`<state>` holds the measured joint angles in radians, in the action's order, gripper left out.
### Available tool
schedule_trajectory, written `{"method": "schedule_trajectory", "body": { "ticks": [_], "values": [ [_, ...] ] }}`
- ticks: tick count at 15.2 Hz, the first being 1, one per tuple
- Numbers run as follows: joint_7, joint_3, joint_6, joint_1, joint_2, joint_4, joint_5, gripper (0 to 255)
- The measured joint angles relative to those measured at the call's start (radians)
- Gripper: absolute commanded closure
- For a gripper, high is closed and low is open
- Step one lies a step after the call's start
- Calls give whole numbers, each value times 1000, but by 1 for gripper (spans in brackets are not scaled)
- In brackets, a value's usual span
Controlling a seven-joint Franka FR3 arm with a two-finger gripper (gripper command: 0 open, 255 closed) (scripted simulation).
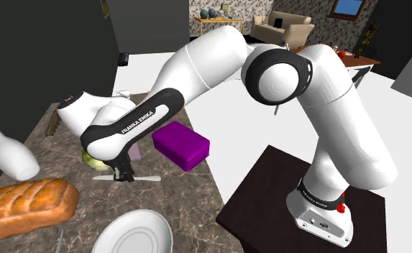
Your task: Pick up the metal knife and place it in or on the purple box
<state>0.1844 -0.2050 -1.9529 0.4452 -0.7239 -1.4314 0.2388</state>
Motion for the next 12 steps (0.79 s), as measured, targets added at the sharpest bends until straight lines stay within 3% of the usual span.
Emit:
{"method": "schedule_trajectory", "body": {
  "ticks": [10, 12],
  "values": [
    [14, -8, 93, -2, 58, 37, -14, 255],
    [34, -6, 80, -25, 92, -8, -17, 255]
  ]
}}
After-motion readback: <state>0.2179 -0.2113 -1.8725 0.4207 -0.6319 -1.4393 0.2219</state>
